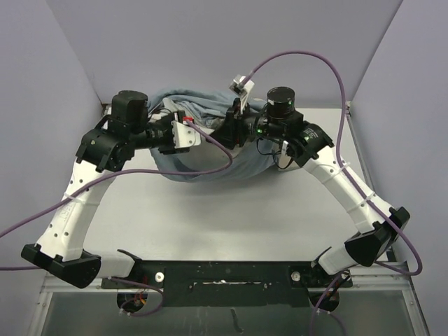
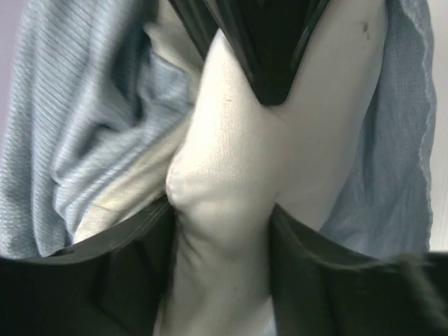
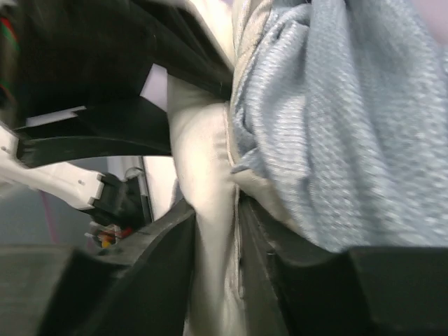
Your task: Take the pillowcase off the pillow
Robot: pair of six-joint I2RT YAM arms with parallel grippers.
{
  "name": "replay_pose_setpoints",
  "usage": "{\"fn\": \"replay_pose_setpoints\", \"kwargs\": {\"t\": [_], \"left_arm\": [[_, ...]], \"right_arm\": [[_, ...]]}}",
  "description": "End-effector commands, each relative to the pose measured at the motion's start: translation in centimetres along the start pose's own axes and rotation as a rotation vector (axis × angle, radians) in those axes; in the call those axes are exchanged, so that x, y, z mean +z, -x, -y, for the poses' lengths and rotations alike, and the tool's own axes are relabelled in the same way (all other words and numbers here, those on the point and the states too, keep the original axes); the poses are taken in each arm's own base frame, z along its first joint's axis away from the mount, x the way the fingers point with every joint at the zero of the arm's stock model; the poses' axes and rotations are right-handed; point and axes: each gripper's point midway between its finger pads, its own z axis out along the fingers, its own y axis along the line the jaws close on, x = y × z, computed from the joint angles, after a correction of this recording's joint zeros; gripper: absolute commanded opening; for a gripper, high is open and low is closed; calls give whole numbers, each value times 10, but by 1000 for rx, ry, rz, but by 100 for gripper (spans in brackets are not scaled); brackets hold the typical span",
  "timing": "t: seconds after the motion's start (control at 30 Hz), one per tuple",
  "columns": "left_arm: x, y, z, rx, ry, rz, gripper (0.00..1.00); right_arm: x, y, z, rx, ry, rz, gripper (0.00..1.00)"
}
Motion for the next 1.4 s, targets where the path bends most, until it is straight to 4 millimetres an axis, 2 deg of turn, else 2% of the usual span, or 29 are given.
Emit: {"fn": "replay_pose_setpoints", "kwargs": {"t": [0.0,0.03,0.07,0.1,0.23,0.4,0.5,0.6,0.73,0.8,0.87,0.97,1.07,1.23,1.37], "left_arm": [[8,-16,2,10,-1,-54,26],[9,-17,3,8,3,-52,12],[8,-17,3,8,6,-49,4],[7,-16,1,5,16,-45,0],[0,-7,-14,-5,70,-26,0],[-9,9,-26,-3,105,9,0],[-14,19,-30,-3,119,36,0],[-19,27,-32,-14,122,53,0],[-28,36,-32,1,122,70,0],[-31,39,-27,15,109,74,0],[-33,37,-18,31,81,70,0],[-33,29,7,26,12,65,0],[-34,20,32,73,-33,67,0],[-41,22,37,74,-21,76,0],[-44,27,35,80,-13,87,0]], "right_arm": [[-22,49,-9,30,33,120,42],[-28,53,-1,64,24,130,51],[-37,58,9,100,8,141,61],[-45,61,18,134,-7,152,68],[-81,70,40,139,-121,201,83],[-109,45,62,138,-290,168,91],[-114,27,66,160,-303,147,92],[-110,15,61,183,-253,132,84],[-110,14,63,214,-236,138,56],[-114,21,68,242,-228,163,47],[-116,31,71,256,-214,190,49],[-117,42,75,250,-202,210,66],[-112,43,81,255,-196,208,67],[-105,30,89,310,-182,185,54],[-101,16,91,337,-175,182,32]]}}
